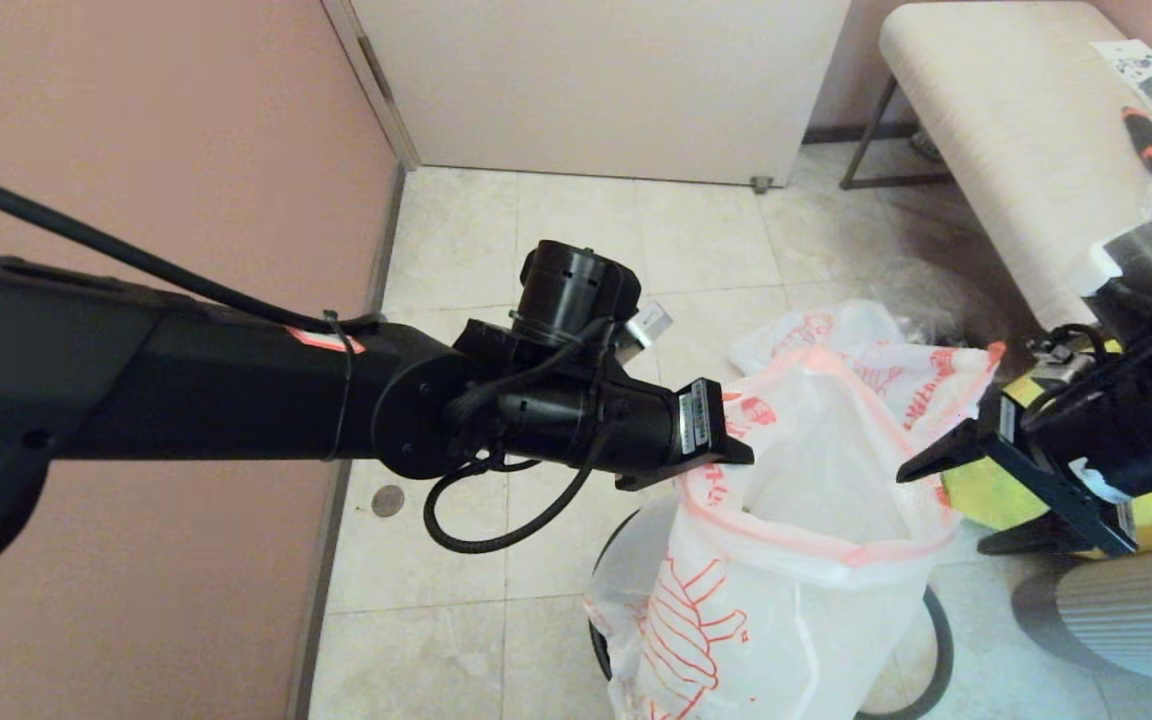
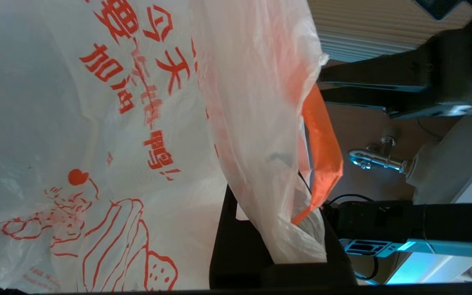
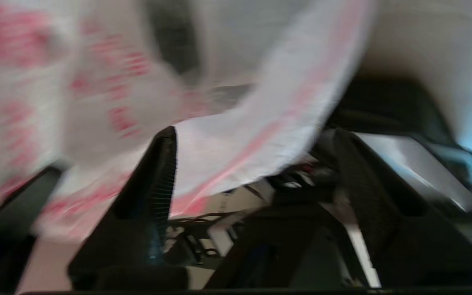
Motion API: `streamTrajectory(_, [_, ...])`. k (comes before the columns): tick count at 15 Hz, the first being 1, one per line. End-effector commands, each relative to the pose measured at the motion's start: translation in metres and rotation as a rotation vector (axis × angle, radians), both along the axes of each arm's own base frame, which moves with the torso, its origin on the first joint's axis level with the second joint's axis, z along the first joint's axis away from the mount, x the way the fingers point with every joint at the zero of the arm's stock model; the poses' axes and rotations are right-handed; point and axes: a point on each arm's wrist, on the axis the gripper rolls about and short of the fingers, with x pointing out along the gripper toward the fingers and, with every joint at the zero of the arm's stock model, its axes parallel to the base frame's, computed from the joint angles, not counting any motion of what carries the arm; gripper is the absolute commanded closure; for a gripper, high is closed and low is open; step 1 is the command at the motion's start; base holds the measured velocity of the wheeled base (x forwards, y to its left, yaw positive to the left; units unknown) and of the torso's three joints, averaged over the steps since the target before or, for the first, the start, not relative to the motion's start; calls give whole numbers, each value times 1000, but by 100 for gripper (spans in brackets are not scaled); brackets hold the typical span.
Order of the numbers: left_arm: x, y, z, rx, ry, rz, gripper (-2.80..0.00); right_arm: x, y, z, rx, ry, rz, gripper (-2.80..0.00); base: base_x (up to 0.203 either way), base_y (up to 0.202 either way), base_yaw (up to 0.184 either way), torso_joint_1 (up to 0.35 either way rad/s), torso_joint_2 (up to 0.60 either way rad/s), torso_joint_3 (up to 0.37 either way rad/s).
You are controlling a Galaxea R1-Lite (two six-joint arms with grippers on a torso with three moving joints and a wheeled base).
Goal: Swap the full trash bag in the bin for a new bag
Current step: Put the new garbage bag on the trash can
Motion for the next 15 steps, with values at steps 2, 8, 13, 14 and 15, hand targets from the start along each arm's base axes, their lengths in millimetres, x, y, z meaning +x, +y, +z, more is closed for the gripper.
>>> streamTrajectory(2, [-1, 0, 0, -3, -4, 6, 0, 14, 1, -23, -41, 141, -12, -280, 0, 0, 0, 0, 0, 0])
streamTrajectory(8, [-6, 5, 4, -41, -41, 6, 0, 57, 14, -57, -49, 237, 0, -280, 0, 0, 0, 0, 0, 0])
streamTrajectory(13, [-6, 14, 1, -45, -45, 20, 0, 57, 24, -55, -50, 225, 29, 0, 0, 0, 0, 0, 0, 0])
streamTrajectory(14, [-6, 15, -1, -45, -47, 21, 0, 56, 25, -54, -51, 223, 32, 0, 0, 0, 0, 0, 0, 0])
streamTrajectory(15, [-6, 15, -2, -46, -49, 23, 0, 56, 26, -55, -50, 227, 28, 0, 0, 0, 0, 0, 0, 0])
